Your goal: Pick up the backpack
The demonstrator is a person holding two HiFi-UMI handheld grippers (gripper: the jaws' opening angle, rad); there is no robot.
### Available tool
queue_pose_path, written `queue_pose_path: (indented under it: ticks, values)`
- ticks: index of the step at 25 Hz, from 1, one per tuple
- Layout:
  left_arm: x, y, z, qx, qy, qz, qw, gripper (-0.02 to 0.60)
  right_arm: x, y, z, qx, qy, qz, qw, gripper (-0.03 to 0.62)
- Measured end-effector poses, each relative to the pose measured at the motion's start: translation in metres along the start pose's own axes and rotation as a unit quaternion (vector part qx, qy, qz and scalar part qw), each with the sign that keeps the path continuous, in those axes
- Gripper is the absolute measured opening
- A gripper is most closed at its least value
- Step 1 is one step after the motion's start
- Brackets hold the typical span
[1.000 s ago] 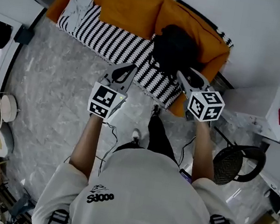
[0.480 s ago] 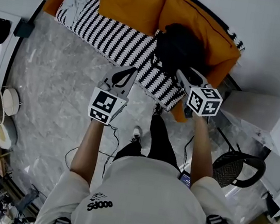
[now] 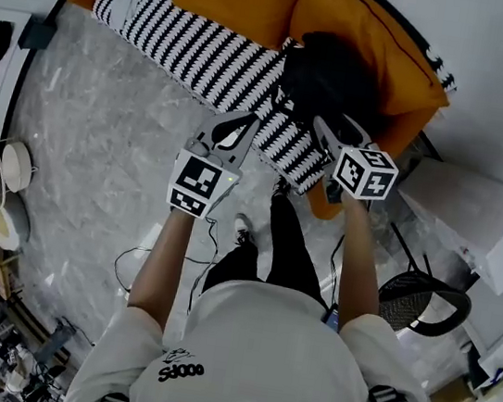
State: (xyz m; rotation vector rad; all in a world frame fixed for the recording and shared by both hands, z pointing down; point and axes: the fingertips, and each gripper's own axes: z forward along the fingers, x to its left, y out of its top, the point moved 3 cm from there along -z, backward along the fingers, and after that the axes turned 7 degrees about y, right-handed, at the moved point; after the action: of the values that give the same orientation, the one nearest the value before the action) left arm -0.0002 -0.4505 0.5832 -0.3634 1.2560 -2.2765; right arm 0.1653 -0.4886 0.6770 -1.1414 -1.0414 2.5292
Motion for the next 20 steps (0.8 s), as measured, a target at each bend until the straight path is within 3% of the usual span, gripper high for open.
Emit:
queue_pose_path:
  ticks: [7, 20]
  values:
    - [0.019, -0.021, 0.024, 0.016, 0.015, -0.024, 0.9995, 0.025, -0.028, -0.017, 0.022, 0.010, -0.015, 0.014, 1.000, 0.233]
    - [0.026, -0.051, 0.040, 0.035, 0.024, -0.049, 0.9979, 0.025, -0.050, -0.019, 0.062, -0.007, 0.041, 0.035, 0.999, 0.265]
